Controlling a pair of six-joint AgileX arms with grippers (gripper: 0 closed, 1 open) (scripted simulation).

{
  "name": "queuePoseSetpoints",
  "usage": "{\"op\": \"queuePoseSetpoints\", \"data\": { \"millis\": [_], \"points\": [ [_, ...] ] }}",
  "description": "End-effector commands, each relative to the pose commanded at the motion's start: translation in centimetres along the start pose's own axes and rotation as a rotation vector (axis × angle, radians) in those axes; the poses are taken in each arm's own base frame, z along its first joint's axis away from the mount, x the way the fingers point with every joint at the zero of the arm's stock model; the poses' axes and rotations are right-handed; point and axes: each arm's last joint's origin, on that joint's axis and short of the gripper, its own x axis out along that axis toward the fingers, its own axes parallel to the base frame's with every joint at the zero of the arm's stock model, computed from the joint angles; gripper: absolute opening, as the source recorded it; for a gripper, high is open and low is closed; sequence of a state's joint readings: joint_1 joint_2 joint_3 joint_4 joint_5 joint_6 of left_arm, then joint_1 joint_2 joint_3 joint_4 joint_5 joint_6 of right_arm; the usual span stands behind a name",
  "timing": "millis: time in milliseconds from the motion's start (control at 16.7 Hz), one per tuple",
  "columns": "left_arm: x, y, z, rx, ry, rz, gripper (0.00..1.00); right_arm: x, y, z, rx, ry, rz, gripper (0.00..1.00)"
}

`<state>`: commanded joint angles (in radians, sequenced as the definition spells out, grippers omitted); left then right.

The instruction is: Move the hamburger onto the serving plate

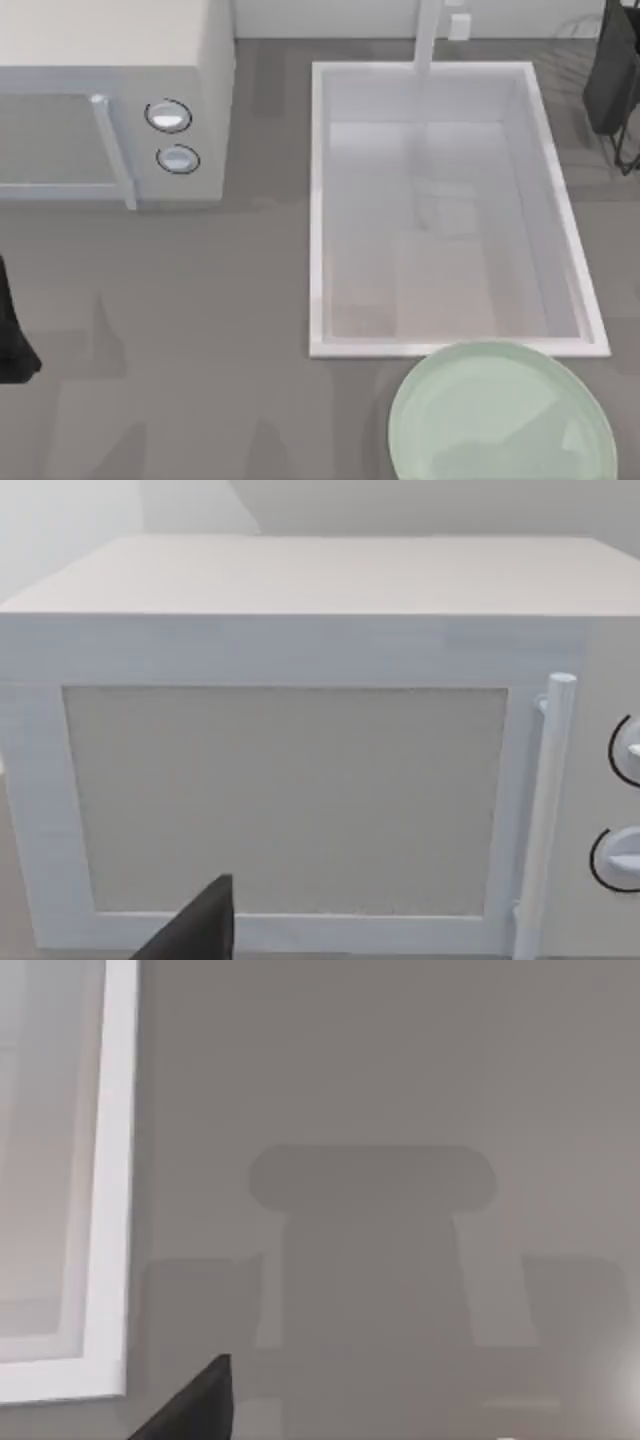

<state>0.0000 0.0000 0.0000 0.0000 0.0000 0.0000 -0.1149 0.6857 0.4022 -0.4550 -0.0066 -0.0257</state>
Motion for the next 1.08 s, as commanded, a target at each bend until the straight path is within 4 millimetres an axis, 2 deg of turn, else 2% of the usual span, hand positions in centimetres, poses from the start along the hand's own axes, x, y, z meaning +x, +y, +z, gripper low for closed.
{"op": "queuePoseSetpoints", "data": {
  "millis": [240, 540, 780, 1080],
  "points": [
    [0.0, 0.0, 0.0, 0.000, 0.000, 0.000, 1.00, 3.0, -1.1, 1.9, 0.042, 0.411, -0.024, 1.00],
    [0.0, 0.0, 0.0, 0.000, 0.000, 0.000, 1.00, 6.3, -2.6, 3.8, 0.094, 0.736, -0.028, 1.00],
    [0.0, 0.0, 0.0, 0.000, 0.000, 0.000, 1.00, 7.5, -3.2, 4.4, 0.113, 0.829, -0.026, 1.00],
    [0.0, 0.0, 0.0, 0.000, 0.000, 0.000, 1.00, 7.5, -3.1, 4.4, 0.109, 0.829, -0.024, 1.00]
  ]
}}
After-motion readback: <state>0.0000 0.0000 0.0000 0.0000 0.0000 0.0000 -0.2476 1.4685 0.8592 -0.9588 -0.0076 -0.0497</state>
